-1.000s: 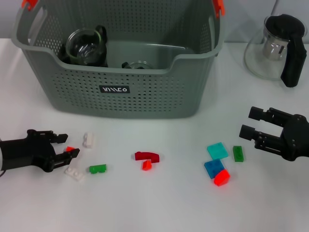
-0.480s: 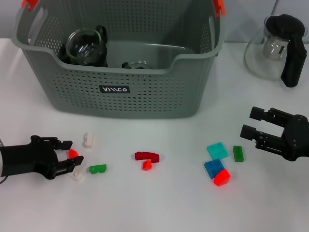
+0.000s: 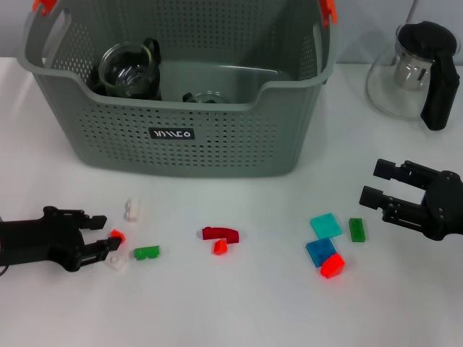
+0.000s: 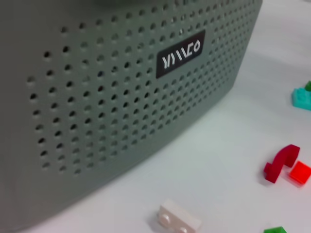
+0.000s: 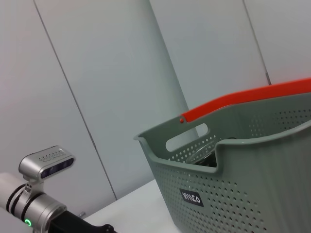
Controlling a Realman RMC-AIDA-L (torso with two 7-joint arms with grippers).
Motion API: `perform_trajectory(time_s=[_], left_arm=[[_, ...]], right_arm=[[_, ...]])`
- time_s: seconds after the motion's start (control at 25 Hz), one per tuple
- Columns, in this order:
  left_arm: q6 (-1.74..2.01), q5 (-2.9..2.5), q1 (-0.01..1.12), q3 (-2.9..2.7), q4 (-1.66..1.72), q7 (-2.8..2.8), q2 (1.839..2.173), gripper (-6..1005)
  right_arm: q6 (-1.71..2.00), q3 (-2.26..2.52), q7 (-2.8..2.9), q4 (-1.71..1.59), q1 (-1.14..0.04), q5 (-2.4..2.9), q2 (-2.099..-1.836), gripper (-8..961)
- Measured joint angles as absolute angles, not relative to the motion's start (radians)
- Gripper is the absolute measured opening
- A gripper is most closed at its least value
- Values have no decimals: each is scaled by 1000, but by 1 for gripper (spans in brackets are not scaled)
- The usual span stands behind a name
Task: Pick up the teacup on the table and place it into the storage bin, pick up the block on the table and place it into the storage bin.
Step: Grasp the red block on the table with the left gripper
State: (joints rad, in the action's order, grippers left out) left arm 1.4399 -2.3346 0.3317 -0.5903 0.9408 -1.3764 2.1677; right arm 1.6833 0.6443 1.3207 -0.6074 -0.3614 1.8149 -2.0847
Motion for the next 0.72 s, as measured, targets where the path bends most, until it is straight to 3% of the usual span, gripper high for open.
perform_trajectory(time_s=[0.72], left_arm=[[1432, -2104, 328, -472, 800, -1100, 2168, 476]], right_arm=[[1671, 644, 1319, -607, -370, 1817, -2084, 760]])
